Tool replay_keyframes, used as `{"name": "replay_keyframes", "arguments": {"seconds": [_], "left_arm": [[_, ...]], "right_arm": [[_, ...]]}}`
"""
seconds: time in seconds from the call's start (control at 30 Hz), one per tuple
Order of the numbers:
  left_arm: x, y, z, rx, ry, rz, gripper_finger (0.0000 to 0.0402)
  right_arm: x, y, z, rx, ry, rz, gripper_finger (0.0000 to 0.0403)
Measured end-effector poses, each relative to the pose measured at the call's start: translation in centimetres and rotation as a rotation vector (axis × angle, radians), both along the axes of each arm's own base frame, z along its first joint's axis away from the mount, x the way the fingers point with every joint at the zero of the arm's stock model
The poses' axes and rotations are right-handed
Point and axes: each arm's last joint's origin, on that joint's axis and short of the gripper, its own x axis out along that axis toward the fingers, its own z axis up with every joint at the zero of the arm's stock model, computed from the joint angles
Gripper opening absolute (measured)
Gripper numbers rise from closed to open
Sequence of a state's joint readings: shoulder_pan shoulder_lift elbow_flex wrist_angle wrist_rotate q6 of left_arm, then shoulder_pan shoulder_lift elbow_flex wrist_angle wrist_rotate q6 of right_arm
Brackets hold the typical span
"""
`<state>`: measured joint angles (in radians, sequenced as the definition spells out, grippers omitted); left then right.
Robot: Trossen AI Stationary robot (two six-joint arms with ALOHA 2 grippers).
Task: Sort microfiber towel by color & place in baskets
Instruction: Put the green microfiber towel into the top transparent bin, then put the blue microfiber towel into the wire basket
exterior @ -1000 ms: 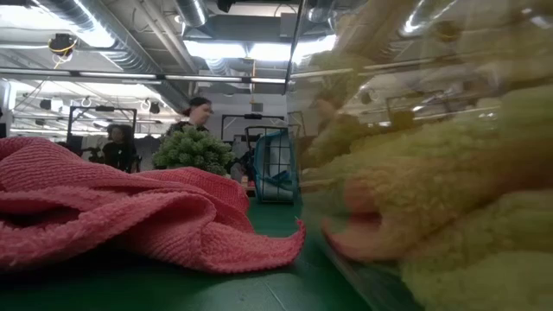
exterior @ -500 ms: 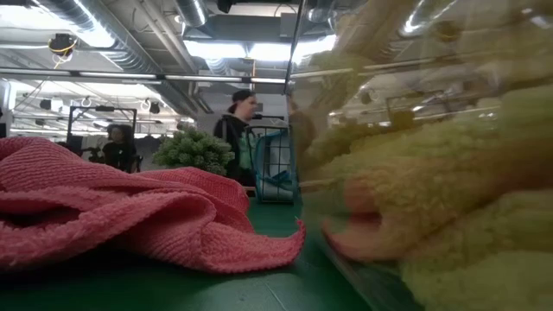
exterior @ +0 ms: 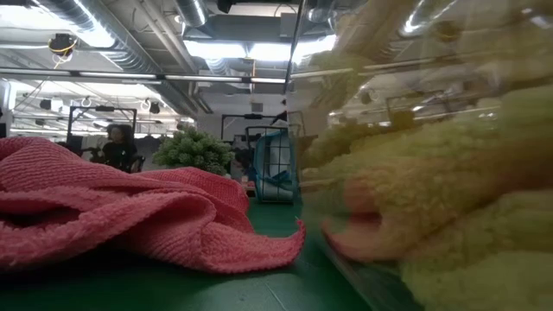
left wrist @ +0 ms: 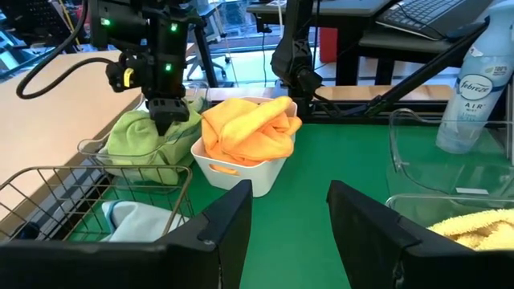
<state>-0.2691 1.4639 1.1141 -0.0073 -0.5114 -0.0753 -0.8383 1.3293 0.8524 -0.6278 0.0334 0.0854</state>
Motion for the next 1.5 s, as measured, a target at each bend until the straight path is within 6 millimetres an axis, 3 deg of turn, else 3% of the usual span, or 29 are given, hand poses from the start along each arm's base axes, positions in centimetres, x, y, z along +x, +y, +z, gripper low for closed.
{"name": "replay_keyframes", "arguments": {"seconds": [0.23, 0.5, 0.7, 1.0, 1.27, 1.5], "left_arm": [[-0.1, 0.0, 0.1, 0.000, -0.001, -0.001, 0.0158], [-1.3, -0.4, 1.1, 0.003, -0.004, -0.021, 0.0158], [-3.4, -0.4, 2.4, -0.040, 0.007, -0.028, 0.0158], [-7.0, 0.0, 2.3, -0.193, 0.162, 0.049, 0.0158], [-8.5, 0.5, -0.4, -0.330, 0.390, 0.253, 0.0158], [-8.4, 0.5, -2.9, -0.379, 0.525, 0.439, 0.0158]], "right_arm": [[0.0, 0.0, 0.0, 0.003, 0.000, -0.003, 0.0067], [-0.1, 0.1, 0.1, 0.016, 0.012, -0.003, 0.0174], [-0.2, 0.2, 2.2, 0.051, 0.063, 0.009, 0.0220], [-0.3, 0.3, 6.8, 0.076, 0.086, 0.009, 0.0228], [-0.8, 0.9, 11.2, 0.090, 0.096, 0.008, 0.0228], [-1.1, 1.6, 14.2, 0.134, 0.011, 0.002, 0.0227]]}}
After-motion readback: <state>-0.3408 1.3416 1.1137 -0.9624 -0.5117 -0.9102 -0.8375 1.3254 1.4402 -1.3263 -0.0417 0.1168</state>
